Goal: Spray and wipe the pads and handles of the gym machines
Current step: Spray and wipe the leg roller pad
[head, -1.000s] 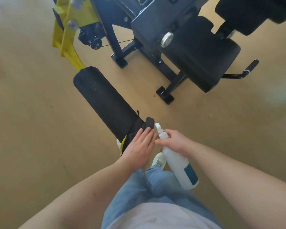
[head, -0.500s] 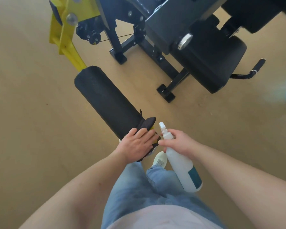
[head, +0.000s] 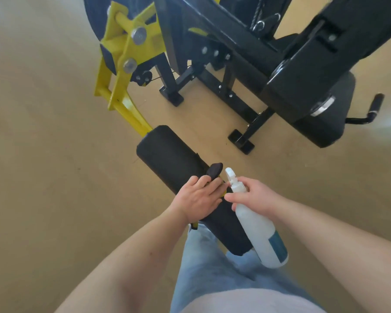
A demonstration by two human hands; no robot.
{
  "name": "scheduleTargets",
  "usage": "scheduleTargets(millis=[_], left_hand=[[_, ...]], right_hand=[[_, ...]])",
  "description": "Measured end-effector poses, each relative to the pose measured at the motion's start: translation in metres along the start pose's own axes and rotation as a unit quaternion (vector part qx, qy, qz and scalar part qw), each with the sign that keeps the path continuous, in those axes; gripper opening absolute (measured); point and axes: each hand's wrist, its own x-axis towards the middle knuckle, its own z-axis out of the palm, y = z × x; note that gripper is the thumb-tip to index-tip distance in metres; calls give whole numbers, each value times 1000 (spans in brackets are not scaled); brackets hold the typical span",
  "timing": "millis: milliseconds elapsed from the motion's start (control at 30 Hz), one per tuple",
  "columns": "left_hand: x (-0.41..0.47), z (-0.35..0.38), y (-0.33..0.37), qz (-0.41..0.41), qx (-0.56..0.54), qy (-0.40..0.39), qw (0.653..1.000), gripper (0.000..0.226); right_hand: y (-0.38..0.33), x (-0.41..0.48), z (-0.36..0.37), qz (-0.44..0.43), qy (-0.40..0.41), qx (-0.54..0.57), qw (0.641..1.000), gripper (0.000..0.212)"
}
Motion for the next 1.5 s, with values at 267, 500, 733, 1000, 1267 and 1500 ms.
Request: scheduleTargets(millis=[267, 500, 733, 1000, 1267, 1500], left_hand=[[1, -5, -71, -21, 4, 7, 1000, 37], [4, -17, -143, -59, 24, -48, 997, 42], [16, -26, -175, -160, 0, -104, 982, 45], [53, -36, -168, -498, -184, -33, 847, 47], [27, -11, -79, -254, -84, -27, 963, 26], [20, -16, -35, -249, -230, 93, 936, 21]], right_hand=[[-47, 32, 24, -5, 11, 11, 1000, 23], [-62, 45, 35, 5, 9, 2, 1000, 29], [-60, 47, 43, 20, 20, 10, 1000, 31], [-39, 41, 46, 14, 17, 30, 999, 42], [-4, 21, 40, 10, 14, 26, 1000, 53], [25, -10, 15, 2, 38, 26, 999, 40]])
